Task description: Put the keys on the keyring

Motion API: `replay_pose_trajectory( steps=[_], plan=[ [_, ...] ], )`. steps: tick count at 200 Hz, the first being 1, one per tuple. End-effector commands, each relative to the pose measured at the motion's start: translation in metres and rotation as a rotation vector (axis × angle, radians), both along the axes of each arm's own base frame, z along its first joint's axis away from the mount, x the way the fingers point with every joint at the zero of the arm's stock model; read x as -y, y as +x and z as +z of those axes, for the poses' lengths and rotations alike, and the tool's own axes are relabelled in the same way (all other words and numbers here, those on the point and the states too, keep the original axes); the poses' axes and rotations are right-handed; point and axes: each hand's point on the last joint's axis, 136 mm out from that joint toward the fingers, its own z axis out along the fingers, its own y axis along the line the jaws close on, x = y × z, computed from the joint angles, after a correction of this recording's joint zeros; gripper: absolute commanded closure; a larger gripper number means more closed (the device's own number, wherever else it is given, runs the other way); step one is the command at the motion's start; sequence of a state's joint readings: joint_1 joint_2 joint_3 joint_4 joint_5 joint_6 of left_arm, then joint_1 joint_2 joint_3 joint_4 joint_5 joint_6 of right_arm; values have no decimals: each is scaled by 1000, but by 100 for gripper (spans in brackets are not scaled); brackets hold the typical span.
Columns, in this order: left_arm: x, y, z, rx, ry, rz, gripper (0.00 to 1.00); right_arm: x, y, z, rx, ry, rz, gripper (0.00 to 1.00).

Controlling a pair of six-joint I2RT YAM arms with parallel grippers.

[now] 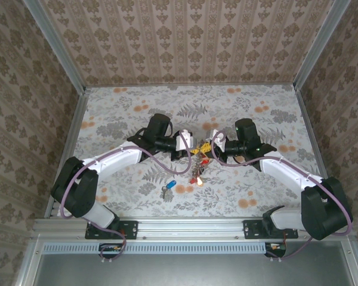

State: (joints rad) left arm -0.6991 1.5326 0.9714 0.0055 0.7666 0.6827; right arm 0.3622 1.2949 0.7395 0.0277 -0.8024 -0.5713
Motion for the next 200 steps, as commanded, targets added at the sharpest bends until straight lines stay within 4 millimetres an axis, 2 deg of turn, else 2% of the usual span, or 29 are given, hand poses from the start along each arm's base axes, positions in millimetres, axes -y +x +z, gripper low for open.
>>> replay_pose_trajectory(
  steps=[1,42,74,88,111,129,200],
  plan=[
    [1,6,13,38,-16,-2,95,-6,-3,34,72,78,53,100],
    [5,6,22,30,-58,-3,100,-6,-5,31,52,75,60,100],
    [8,8,30,19,-97,-2,100,-6,-7,29,37,70,66,100],
    [8,7,32,18,-106,-4,96,-7,-7,29,35,71,68,100],
    [9,8,30,14,-101,-6,96,-7,-7,31,43,76,69,100],
    [8,7,29,11,-99,-7,91,-7,-7,33,47,81,72,100],
    [8,5,27,4,-91,-15,90,-8,-5,36,49,92,70,100]
  ],
)
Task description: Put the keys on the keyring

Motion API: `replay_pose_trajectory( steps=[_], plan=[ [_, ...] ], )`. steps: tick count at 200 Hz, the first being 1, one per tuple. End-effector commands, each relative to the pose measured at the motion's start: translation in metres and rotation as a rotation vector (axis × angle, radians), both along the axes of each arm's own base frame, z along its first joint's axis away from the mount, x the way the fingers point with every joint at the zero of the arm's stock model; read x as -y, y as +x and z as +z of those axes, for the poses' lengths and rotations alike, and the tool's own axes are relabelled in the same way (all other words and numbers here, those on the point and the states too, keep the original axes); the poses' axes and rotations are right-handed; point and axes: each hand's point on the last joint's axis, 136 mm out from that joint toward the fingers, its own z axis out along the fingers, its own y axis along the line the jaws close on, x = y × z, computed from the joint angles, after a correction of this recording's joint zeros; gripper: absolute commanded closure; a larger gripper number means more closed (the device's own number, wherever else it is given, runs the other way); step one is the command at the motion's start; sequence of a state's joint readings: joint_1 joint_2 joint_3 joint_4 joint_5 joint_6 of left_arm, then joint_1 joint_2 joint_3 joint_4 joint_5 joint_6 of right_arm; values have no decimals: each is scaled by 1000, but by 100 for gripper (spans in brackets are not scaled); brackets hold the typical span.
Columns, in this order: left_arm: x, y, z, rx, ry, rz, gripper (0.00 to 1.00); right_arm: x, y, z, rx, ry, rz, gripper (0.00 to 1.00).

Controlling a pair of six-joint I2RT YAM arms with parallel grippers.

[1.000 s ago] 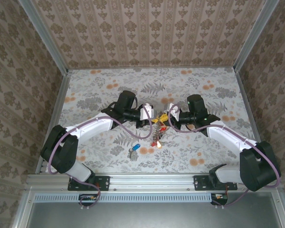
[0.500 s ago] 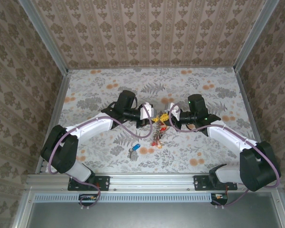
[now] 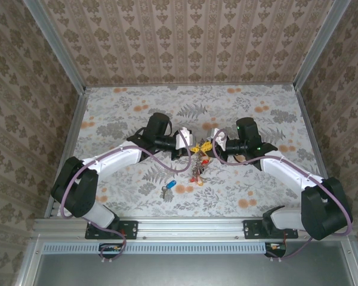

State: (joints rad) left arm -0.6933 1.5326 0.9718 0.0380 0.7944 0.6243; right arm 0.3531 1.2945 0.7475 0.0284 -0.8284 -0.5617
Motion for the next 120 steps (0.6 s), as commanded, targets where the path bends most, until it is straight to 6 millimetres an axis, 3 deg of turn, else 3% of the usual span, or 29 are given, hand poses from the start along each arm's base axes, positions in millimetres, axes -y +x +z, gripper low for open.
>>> replay_pose_trajectory(
  steps=[1,91,120],
  plan=[
    [6,4,20,44,-58,-21,90,-8,-5,30,54,73,61,100],
    [7,4,22,42,-73,-31,88,-9,-4,31,46,75,63,100],
    [7,4,20,36,-64,-30,94,-9,-4,30,45,74,60,100]
  ],
)
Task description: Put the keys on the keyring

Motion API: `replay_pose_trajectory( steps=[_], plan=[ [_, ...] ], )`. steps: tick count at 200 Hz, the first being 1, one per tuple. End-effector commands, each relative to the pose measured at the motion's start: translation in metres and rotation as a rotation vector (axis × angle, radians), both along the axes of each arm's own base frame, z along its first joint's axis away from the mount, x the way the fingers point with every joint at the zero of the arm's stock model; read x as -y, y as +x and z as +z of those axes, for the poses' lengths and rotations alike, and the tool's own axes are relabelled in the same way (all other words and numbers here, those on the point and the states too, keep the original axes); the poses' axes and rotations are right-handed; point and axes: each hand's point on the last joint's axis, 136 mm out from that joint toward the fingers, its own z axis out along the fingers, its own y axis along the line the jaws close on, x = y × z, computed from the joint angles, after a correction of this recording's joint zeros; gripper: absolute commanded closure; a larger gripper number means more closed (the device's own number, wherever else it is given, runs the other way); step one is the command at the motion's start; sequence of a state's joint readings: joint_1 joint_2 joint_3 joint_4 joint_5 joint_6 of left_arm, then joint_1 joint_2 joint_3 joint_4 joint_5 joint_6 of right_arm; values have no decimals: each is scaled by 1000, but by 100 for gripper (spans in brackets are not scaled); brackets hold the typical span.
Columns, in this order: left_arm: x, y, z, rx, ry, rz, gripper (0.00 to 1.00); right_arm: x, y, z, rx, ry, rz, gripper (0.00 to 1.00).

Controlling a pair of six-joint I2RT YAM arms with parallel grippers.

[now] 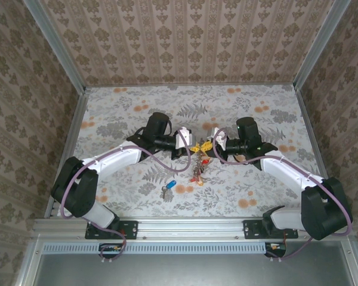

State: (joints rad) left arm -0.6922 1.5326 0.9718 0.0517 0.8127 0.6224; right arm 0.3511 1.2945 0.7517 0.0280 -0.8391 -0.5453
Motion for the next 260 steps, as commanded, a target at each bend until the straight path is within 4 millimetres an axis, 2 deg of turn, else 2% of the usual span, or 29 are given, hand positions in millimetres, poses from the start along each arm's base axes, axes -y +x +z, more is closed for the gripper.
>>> replay_pose_trajectory(
  steps=[1,9,48,61,66,72,76,102,125,153,178,200,202,218,221,229,260],
  plan=[
    [5,5,16,34,-47,-17,95,-8,-3,28,57,63,58,100],
    [5,5,17,35,-47,-17,100,-8,-3,28,56,64,59,100],
    [4,7,14,43,-37,-1,100,-6,-1,24,60,44,34,100],
    [3,11,14,48,-34,19,100,-3,2,23,67,31,9,95],
    [2,13,14,44,-34,29,100,-2,2,24,71,28,-2,90],
    [1,16,15,37,-37,46,100,0,3,25,80,25,-14,80],
    [1,20,16,32,-40,62,100,2,4,26,84,21,-27,77],
    [-8,40,23,-3,-68,137,100,11,4,31,107,8,-98,73],
    [-18,62,26,-31,-81,212,100,10,-6,35,67,21,-97,74],
    [-35,89,31,-51,-94,309,100,-16,-37,19,68,-37,1,77],
    [-51,109,32,-77,-92,388,100,-43,-60,-6,36,-101,97,78],
    [-58,117,30,-85,-83,425,100,-71,-77,-32,16,-157,173,78],
    [-65,124,30,-86,-83,448,100,-74,-79,-34,16,-163,179,78],
    [-75,132,30,-88,-89,488,100,-95,-85,-50,22,-209,205,76],
    [-76,133,30,-86,-90,493,100,-99,-85,-60,6,-230,207,76],
    [-79,134,30,-85,-90,503,100,-109,-86,-70,-4,-255,213,76],
    [-89,138,28,-89,-78,544,100,-140,-87,-94,-97,-255,207,71]
  ],
)
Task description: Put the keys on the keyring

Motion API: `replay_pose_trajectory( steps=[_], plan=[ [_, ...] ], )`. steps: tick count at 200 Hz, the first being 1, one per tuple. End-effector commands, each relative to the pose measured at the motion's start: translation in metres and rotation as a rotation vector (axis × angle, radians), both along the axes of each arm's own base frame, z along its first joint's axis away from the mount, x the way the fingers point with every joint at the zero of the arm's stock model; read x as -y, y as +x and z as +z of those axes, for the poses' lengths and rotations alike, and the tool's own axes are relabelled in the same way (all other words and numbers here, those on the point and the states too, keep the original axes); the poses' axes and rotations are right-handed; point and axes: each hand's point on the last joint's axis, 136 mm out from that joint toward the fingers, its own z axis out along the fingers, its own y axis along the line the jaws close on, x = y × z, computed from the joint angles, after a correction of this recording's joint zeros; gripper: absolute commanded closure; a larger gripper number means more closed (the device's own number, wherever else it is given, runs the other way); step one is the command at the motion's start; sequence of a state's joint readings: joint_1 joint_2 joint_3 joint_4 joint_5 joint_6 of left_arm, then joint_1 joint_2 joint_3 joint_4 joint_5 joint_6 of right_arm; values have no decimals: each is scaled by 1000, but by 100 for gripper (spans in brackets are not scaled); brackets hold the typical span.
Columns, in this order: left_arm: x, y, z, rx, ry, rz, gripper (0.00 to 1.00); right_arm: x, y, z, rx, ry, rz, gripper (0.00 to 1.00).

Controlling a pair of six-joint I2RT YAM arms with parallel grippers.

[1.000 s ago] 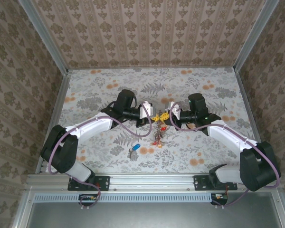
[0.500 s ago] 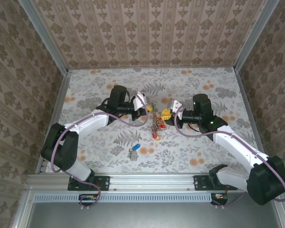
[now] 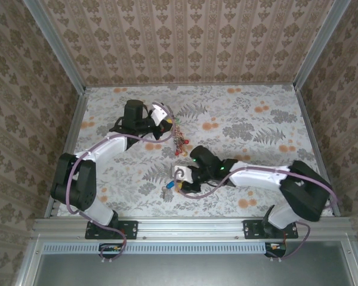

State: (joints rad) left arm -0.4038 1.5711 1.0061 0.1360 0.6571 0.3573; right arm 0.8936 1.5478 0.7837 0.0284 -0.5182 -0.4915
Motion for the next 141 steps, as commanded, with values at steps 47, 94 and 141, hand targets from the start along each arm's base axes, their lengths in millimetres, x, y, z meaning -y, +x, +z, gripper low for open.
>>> replay_pose_trajectory(
  steps=[47,94,141],
  plan=[
    [-12,7,21,48,-30,41,100,-44,31,-32,-48,-52,-192,66],
    [-13,6,21,50,-21,39,100,-43,36,-52,-81,-112,-240,65],
    [-13,6,22,50,-22,39,100,-38,33,-64,-115,-149,-257,60]
  ],
)
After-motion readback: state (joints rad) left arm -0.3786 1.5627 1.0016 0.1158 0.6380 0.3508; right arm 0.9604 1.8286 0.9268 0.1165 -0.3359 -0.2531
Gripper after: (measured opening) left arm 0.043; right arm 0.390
